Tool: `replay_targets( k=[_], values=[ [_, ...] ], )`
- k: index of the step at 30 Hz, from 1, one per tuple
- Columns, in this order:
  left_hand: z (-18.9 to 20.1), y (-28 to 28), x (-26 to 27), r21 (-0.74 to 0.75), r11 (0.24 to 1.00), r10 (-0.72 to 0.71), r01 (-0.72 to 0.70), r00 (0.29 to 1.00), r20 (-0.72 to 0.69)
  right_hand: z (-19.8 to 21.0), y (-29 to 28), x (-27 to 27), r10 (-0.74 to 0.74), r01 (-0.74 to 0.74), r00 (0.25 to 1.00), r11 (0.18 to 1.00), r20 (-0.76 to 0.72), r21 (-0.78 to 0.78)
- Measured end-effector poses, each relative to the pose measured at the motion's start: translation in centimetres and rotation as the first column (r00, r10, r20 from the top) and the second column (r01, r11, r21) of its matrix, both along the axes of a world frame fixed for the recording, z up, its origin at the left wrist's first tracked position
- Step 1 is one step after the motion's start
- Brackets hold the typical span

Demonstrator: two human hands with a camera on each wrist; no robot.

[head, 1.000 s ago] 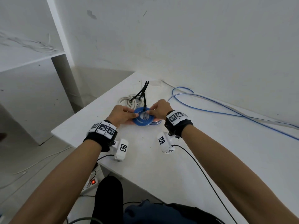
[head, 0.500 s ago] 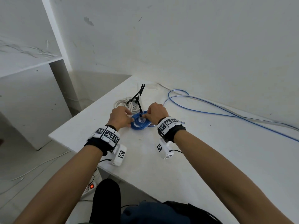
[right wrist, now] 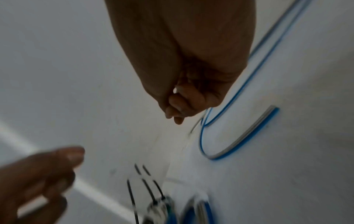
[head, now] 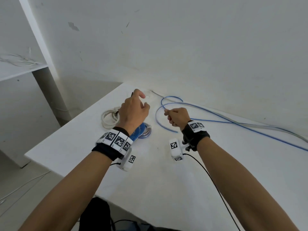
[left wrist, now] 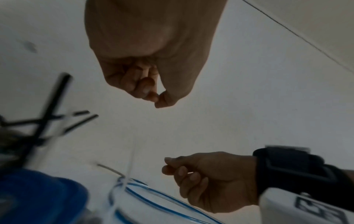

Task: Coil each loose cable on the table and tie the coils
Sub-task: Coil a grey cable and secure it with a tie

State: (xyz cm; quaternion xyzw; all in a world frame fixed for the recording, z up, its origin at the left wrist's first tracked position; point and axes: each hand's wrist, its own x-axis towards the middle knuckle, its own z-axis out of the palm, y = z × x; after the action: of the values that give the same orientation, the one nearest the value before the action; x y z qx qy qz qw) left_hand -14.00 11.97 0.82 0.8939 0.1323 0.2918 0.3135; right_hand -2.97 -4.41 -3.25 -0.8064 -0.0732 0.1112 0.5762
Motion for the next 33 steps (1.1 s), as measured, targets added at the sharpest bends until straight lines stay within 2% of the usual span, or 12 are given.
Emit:
replay_targets(
  k=[3,5,9,11,14,16,18,21,23,25,27,33],
  values=[
    [-0.7,-3.1,2.6,-0.009,0.991,-0.137,0.136,0.985,-0.102,-0.9,-3.2,2.3,-0.136,0.14,0.989,0.988,-0.058,0.067],
    [-1.6,-5.0,4.5,-0.003,0.981,-0.19,0.194,0.962,-0.196,-2.0,-5.3,4.2,-0.197,0.201,0.979,0.973,0.047,-0.116],
    [-3.3,-8.9,9.0,0.047,0.947,-0.279,0.318,0.887,-0.368,-3.9,-8.7,6.4,0.023,0.073,0.99,0.766,0.141,-0.638],
    [-4.5,-10.5,11.3,0.081,0.916,-0.316,0.392,0.832,-0.457,-4.2,-9.8,6.9,0.117,-0.001,0.987,0.69,0.11,-0.723],
    [-6.1,-12.1,13.6,0.101,0.88,-0.318,0.464,0.734,-0.6,-4.3,-11.0,7.5,0.154,-0.02,0.98,0.705,0.125,-0.709],
    [-6.7,-12.8,14.3,0.096,0.864,-0.324,0.494,0.692,-0.645,-3.5,-12.2,7.1,0.198,-0.066,0.97,0.775,0.142,-0.629],
    [-6.7,-13.0,14.9,0.087,0.87,-0.341,0.486,0.718,-0.607,-2.0,-13.7,6.4,0.243,-0.115,0.95,0.855,0.196,-0.505],
    [-5.8,-12.7,15.1,0.026,0.888,-0.411,0.459,0.817,-0.404,0.2,-15.9,5.1,0.152,-0.089,0.944,0.972,0.291,-0.22],
    [-4.9,-12.8,15.2,-0.026,0.908,-0.413,0.418,0.883,-0.224,1.6,-17.6,4.2,0.013,-0.038,0.953,0.996,0.302,0.077],
    [-4.0,-12.8,15.3,-0.068,0.928,-0.373,0.367,0.921,-0.114,2.7,-18.9,3.6,-0.098,-0.02,0.962,0.907,0.256,0.42],
    [-3.3,-12.9,15.6,-0.153,0.927,-0.353,0.343,0.935,-0.041,3.3,-20.0,3.6,-0.198,0.024,0.958,0.774,0.206,0.633],
    [-1.4,-15.0,15.0,-0.438,0.758,-0.447,0.483,0.874,0.189,1.9,-21.7,4.1,-0.305,0.189,0.952,0.505,-0.031,0.842]
  ],
)
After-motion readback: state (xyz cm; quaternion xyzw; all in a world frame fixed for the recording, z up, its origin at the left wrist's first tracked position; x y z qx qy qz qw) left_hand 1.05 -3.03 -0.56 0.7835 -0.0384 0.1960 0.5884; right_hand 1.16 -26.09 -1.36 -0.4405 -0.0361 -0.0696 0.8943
